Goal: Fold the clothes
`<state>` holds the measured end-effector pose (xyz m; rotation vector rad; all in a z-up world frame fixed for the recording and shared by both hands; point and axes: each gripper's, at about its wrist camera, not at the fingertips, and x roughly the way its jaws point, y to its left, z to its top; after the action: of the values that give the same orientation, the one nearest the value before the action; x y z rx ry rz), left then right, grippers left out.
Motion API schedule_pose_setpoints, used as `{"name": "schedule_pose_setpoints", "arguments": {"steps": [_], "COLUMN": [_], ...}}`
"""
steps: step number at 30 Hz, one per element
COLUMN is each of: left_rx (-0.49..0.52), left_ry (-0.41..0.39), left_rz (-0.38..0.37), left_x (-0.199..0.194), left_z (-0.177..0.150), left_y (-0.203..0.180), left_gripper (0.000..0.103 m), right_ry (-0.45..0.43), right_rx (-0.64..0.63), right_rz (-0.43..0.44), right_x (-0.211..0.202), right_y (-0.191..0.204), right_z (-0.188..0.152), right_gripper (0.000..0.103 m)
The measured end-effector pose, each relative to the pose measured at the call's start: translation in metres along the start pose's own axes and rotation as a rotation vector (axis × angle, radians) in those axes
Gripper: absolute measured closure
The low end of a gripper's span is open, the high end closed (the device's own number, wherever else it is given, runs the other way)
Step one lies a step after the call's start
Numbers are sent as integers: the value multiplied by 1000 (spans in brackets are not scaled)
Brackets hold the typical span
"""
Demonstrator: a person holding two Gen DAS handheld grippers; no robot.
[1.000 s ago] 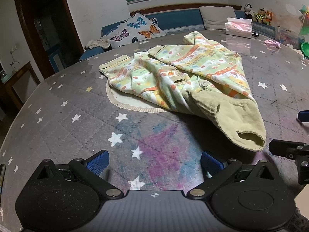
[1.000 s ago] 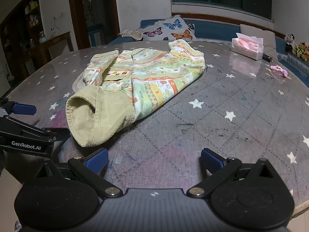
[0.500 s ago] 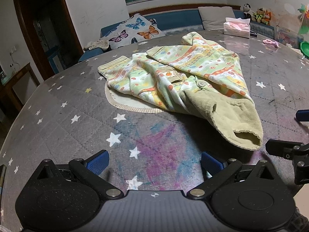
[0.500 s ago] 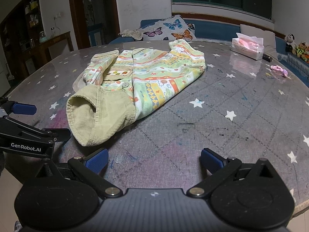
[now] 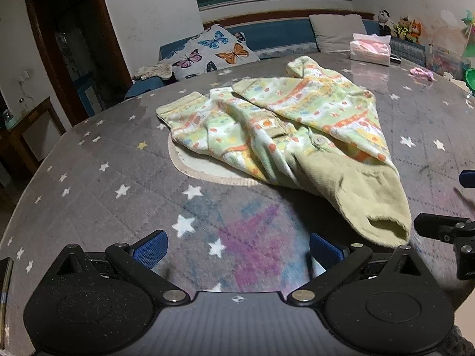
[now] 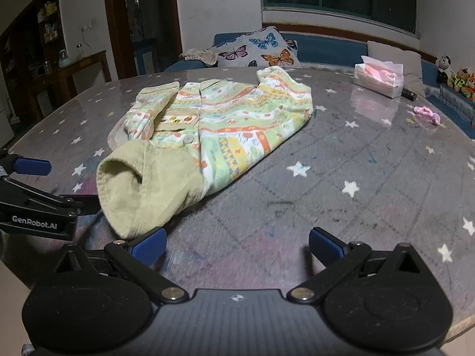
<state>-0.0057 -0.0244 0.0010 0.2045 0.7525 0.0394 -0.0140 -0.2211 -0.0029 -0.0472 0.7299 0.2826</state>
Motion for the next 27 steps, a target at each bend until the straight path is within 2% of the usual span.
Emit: {"name": "schedule_pose_setpoints", "arguments": {"steps": [9, 14, 21, 27], "left_rx": [-17, -55, -131, -176], "left_ry": [-67, -98, -75, -58], "left_rz": [8, 5, -2, -33], "left_x": [2, 14, 50, 78], "left_z": [28, 52, 85, 113], "left_y": [16, 33, 63, 80], "left_gripper": [0, 1, 26, 34], "right_ry": [-35, -34, -25, 2], "right_rx": [-33, -67, -100, -76], "right_rz": [22, 33, 54, 89], "right_x": [13, 37, 82, 131], "right_y": [-4, -2, 3, -1], "right_z": [36, 66, 113, 158], "right_gripper": [1, 9, 22, 36]}}
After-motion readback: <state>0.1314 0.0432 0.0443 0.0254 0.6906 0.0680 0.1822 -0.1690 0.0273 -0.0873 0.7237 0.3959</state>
